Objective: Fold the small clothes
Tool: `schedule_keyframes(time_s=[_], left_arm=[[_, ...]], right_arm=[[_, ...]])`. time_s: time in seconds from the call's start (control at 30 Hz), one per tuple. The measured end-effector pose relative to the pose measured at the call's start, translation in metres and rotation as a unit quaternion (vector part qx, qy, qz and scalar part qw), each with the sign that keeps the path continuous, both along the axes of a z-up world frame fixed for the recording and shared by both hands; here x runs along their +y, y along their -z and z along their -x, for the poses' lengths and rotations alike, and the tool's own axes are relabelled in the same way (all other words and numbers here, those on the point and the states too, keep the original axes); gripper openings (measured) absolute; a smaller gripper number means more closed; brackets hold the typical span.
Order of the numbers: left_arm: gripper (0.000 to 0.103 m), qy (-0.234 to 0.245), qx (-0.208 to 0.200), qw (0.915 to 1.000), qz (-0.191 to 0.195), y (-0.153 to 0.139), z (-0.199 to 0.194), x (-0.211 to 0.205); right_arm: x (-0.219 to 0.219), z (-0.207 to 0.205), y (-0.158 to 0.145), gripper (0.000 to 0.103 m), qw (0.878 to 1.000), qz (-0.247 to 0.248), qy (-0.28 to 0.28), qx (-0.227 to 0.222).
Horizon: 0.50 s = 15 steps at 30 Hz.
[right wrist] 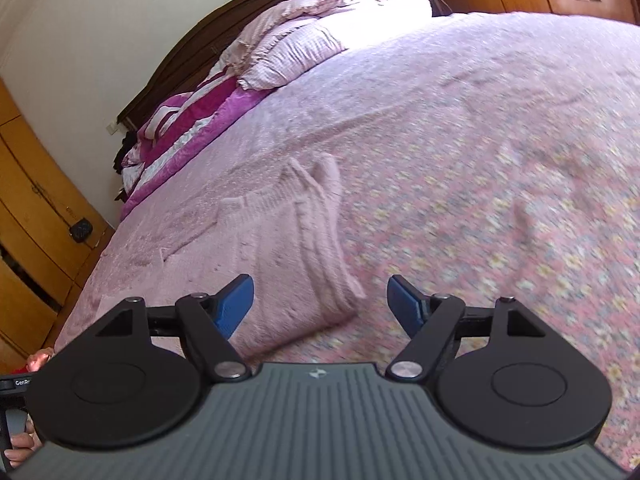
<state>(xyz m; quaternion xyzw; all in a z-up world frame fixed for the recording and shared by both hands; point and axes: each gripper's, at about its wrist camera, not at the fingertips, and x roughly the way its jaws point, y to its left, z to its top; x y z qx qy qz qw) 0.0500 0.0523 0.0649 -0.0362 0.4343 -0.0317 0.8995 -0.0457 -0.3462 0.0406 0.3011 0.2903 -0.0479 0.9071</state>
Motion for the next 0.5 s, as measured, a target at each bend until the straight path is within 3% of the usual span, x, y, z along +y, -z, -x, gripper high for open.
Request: schedule_keyframes(time_s=[0.5], left_arm=[[0.072,0.013,0.009,0.9996,-0.022,0.005,0.009,-0.021]], right_arm=[[-0.028,0.017,0.034,0.080,0.997,-0.075,0.009,-0.019]])
